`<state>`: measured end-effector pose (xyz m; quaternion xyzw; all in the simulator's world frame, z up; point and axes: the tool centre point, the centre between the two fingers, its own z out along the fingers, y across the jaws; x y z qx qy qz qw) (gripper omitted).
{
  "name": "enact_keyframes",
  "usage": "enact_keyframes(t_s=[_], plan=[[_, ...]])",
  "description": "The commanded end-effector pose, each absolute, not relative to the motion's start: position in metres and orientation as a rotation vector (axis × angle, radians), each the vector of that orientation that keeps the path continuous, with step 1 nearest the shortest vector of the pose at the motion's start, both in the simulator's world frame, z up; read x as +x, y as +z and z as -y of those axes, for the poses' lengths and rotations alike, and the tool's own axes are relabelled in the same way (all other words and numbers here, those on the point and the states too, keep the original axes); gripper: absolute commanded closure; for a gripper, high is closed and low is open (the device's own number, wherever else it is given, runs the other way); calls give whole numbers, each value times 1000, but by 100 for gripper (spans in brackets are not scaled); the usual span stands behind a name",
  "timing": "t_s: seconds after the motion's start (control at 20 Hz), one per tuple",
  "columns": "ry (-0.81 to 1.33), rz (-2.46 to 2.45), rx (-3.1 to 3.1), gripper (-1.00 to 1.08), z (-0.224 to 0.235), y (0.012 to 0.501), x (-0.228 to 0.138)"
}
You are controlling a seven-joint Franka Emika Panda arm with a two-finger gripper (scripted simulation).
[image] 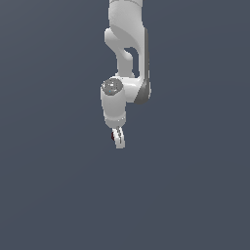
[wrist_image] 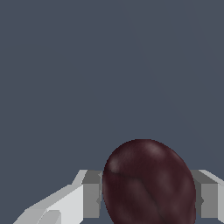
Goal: Pick up the object and move it to a goal position.
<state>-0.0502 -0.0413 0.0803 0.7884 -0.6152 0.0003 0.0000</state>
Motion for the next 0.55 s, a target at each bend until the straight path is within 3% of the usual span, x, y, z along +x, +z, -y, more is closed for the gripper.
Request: enact_keyframes(t_s=[0.0,0.5], plan=[[1,1931,2478,108,60,91,-41],[1,1931,2478,108,87,105,-26]])
